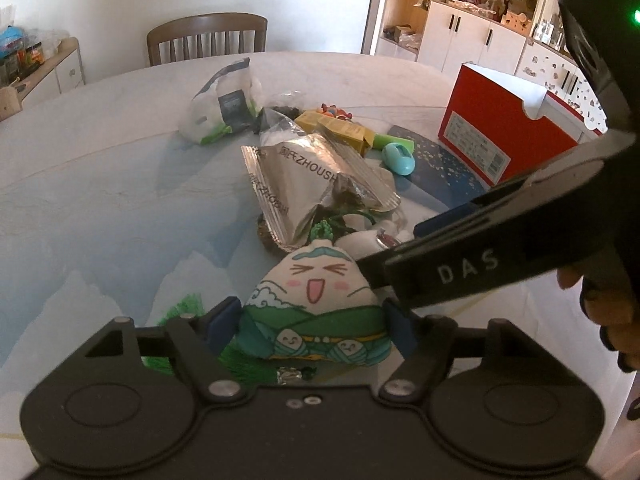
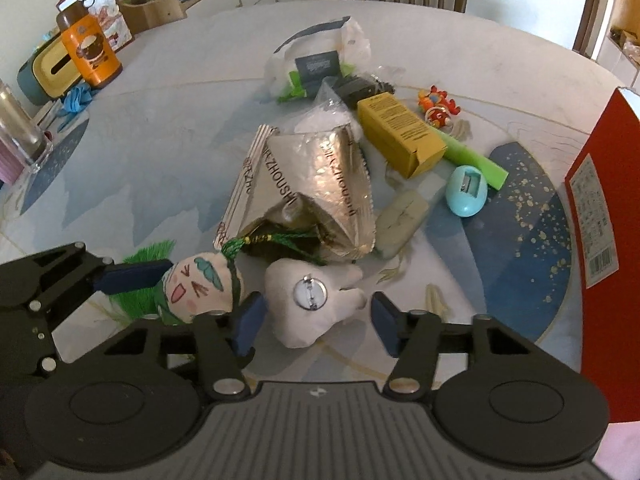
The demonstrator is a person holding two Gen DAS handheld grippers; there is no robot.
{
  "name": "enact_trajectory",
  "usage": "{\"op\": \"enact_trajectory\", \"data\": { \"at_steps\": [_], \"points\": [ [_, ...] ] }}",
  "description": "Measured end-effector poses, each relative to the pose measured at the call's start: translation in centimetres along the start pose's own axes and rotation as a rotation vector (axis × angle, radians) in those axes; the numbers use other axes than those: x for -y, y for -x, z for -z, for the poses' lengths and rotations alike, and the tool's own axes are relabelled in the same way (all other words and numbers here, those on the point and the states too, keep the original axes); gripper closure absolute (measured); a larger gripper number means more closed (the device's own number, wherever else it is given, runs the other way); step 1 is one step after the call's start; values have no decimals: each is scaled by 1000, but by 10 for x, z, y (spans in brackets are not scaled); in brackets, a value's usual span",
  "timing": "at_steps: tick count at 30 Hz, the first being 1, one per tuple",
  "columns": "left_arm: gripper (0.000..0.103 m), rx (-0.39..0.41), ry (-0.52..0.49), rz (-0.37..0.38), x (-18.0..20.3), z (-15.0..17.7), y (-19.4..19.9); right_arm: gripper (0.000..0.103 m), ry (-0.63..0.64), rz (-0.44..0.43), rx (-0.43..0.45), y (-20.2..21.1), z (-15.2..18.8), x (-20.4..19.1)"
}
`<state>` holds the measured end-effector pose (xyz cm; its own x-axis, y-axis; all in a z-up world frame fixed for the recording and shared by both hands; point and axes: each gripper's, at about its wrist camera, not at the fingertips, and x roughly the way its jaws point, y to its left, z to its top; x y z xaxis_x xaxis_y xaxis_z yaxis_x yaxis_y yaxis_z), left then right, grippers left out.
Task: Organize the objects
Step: 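Grasp the green plush toy with the left tool while the right tool grasps the white plush tooth, then carry both plush toys over the shoebox and lower them inside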
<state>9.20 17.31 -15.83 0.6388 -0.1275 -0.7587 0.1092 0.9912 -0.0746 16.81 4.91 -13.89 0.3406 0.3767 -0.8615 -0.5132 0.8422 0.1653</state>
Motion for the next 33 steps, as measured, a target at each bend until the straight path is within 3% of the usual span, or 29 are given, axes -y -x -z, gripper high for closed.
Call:
{"op": "enact_trajectory", "data": {
  "at_steps": [11, 26, 33],
  "points": [
    [32, 35, -45, 37, 0, -8, 16, 55, -24, 14, 16, 12, 0, 1],
    [32, 90, -111, 179, 19, -53, 57, 55, -93, 76, 119, 88, -1, 21],
    [32, 140, -137, 200, 39, -82, 69, 55, -133, 134, 171, 124, -3, 47]
  ]
}}
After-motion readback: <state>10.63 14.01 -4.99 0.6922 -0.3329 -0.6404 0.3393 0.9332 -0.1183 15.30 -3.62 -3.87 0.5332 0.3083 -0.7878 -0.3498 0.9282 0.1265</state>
